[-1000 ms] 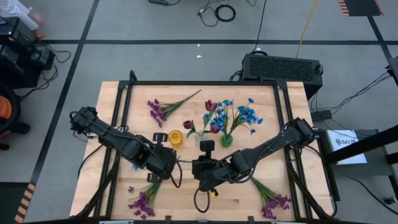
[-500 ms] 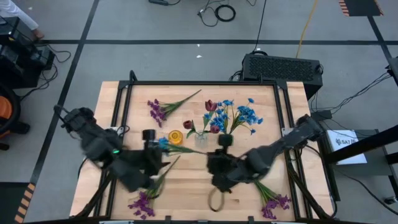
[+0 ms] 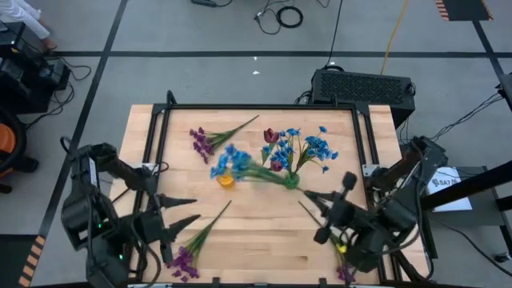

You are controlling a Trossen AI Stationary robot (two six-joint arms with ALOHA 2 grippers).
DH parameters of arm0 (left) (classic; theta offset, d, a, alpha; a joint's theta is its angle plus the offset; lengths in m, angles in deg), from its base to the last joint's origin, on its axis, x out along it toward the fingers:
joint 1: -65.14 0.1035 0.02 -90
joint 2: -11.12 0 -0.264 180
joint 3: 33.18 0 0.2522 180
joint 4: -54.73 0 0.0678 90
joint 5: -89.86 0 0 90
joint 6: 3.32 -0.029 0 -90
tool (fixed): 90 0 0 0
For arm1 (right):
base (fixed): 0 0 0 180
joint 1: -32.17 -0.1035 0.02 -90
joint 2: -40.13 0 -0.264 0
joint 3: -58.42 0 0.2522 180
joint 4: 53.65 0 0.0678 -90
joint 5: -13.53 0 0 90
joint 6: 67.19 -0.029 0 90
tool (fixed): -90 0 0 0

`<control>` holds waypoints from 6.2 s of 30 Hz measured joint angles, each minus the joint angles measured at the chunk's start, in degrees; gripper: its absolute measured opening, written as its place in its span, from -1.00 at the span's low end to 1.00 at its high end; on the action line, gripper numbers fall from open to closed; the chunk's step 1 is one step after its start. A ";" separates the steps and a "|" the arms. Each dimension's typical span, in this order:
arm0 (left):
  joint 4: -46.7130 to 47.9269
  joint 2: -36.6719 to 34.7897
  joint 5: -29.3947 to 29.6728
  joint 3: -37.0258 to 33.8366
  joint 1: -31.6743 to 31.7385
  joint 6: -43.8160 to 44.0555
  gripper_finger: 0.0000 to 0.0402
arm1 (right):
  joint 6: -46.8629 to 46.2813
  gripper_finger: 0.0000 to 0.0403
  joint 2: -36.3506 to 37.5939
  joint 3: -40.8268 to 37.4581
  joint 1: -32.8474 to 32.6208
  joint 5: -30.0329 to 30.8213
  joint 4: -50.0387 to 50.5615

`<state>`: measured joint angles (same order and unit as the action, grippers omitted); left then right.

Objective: Sort flowers into vase by color
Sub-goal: Put the blue flowers into the green vase

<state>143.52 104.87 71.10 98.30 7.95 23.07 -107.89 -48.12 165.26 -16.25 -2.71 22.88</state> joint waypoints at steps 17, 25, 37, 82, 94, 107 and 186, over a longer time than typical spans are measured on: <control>-7.11 11.77 -6.31 -0.04 8.95 -1.54 -0.14 | 17.56 -1.00 1.82 -4.00 1.23 1.07 -24.25; -31.57 16.71 -23.46 -0.07 14.41 -23.09 -0.14 | 47.79 -1.00 6.08 -2.14 5.76 -12.18 -45.50; -56.61 23.85 -43.74 -0.07 24.12 -34.02 -0.14 | 41.49 -1.00 22.19 -17.25 5.27 -13.89 -43.30; -113.84 13.82 -54.08 -20.63 36.55 -43.25 -0.14 | 67.83 -1.00 30.58 -57.12 1.46 -31.85 -121.19; -131.14 3.58 -56.24 -44.60 39.67 -39.09 -0.14 | 62.61 -1.00 23.24 -57.10 7.20 -32.41 -122.30; -131.14 -0.73 -62.23 -52.78 39.43 -33.69 -0.14 | 52.27 -1.00 11.15 -57.09 20.26 -47.05 -130.67; -75.25 -15.09 -62.82 -52.76 31.26 -27.16 -0.92 | 43.27 -0.03 -1.98 -24.13 20.94 -49.95 -87.85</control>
<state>68.27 89.77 8.28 45.53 39.21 -4.09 -64.62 -50.11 141.12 4.68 -52.66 -64.97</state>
